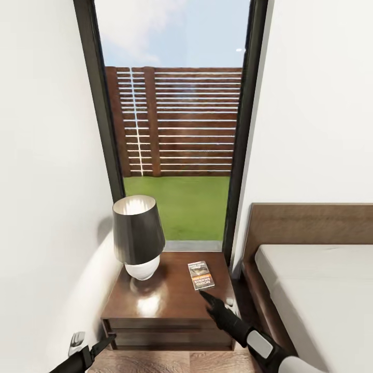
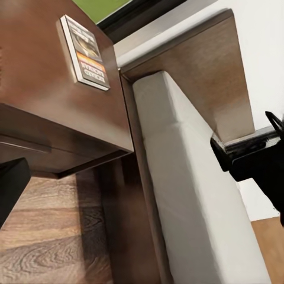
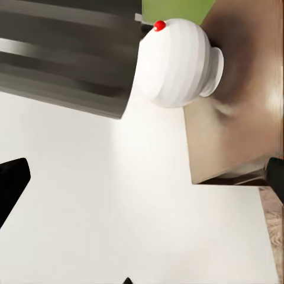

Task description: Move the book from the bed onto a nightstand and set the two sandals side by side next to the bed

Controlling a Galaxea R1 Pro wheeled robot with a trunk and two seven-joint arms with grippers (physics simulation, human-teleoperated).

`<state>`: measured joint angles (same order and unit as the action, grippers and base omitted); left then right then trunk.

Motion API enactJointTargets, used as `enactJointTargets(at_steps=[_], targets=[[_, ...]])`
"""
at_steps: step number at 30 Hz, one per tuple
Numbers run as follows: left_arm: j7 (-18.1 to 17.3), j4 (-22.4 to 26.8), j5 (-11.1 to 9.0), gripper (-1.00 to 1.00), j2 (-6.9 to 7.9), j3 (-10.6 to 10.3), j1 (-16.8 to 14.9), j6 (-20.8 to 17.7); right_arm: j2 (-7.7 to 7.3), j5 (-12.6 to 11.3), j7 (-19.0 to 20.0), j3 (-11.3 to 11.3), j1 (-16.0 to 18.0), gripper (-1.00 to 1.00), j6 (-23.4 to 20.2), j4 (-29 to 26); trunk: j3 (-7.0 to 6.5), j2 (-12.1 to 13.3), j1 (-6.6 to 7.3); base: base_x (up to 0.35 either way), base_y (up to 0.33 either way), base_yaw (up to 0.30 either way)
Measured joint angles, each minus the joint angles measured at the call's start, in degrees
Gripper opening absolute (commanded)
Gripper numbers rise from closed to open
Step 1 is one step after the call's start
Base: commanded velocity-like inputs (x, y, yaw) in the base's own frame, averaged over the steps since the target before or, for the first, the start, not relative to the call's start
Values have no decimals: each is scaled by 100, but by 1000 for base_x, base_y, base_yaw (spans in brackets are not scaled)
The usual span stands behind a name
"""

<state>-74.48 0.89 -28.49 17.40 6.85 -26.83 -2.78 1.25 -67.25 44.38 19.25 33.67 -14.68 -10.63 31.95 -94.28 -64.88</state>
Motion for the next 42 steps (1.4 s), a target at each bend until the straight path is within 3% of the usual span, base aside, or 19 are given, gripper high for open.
enactJointTargets(at_steps=[19,35,42], targets=[[11,0,-1,100,21,7,95,76,-14,47,560,-21,-10,100,543,1172,0,0,0,0,0,0],[19,1,11,100,23,8,152,163,-34,54,571,-29,-179,100,691,1335,0,0,0,0,0,0],[83,1,104,100,23,4,187,209,-39,61,568,-28,-270,100,769,1338,0,0,0,0,0,0]])
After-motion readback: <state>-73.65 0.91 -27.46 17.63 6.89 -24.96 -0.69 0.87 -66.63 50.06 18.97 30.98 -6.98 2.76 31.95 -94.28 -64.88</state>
